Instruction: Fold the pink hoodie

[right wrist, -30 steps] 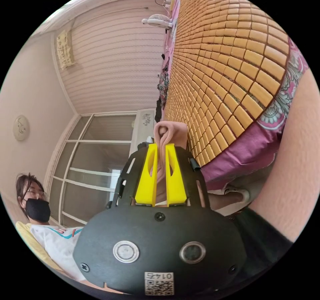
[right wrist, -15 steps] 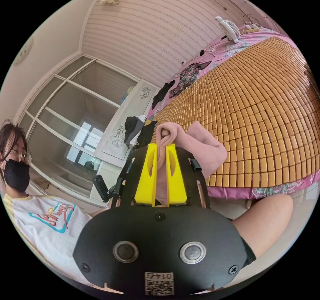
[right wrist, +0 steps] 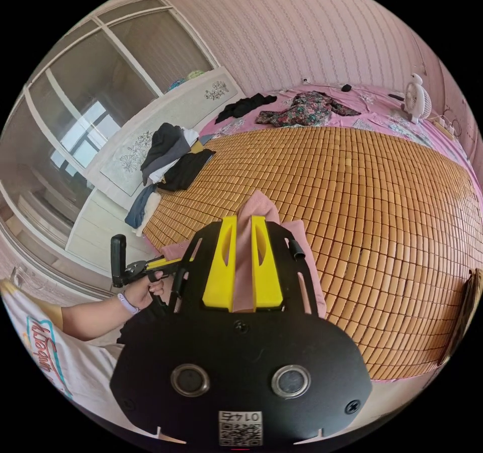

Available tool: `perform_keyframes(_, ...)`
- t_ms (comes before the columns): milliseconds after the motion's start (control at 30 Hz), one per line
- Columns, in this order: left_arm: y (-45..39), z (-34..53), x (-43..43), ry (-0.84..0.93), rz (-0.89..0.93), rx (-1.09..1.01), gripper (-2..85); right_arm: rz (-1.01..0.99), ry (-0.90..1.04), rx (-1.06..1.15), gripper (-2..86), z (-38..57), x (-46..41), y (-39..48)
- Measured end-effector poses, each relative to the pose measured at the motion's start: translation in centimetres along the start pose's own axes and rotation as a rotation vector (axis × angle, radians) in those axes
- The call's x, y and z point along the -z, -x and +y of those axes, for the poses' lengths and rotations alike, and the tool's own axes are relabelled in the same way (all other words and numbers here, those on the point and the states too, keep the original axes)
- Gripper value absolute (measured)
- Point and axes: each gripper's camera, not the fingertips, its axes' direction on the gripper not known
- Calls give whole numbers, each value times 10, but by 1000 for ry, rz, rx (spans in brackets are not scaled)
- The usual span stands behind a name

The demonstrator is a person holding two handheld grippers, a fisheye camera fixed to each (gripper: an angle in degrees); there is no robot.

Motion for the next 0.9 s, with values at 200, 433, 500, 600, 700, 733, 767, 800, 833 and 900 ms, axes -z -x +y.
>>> perform_keyframes(200,48,-15,-40,92,-22,39,37,153,36,125,4,18,-90,40)
perform_keyframes(433,118,-20,-55,135,86,117,52,475,431,272,1,8,-287,44)
perform_keyframes(500,140,-16,-55,130,128,145,56,493,553,225,1,23,-342,17)
perform_keyframes(600,181,1,-58,130,259,249,56,477,515,161,1,29,-361,10)
perform_keyframes(700,200,23,-55,94,231,251,51,487,491,175,0,30,-373,17)
perform_keyframes(733,203,30,-52,77,208,246,49,481,477,177,0,28,-373,20)
perform_keyframes(767,209,36,-49,64,202,271,47,457,453,164,1,22,-370,25)
perform_keyframes(800,212,38,-46,57,203,286,46,407,421,142,1,12,-362,29)
perform_keyframes(833,218,42,-40,41,199,312,44,374,402,133,1,8,-357,32)
perform_keyframes(900,226,47,-29,13,177,323,42,276,327,112,1,-10,-344,37)
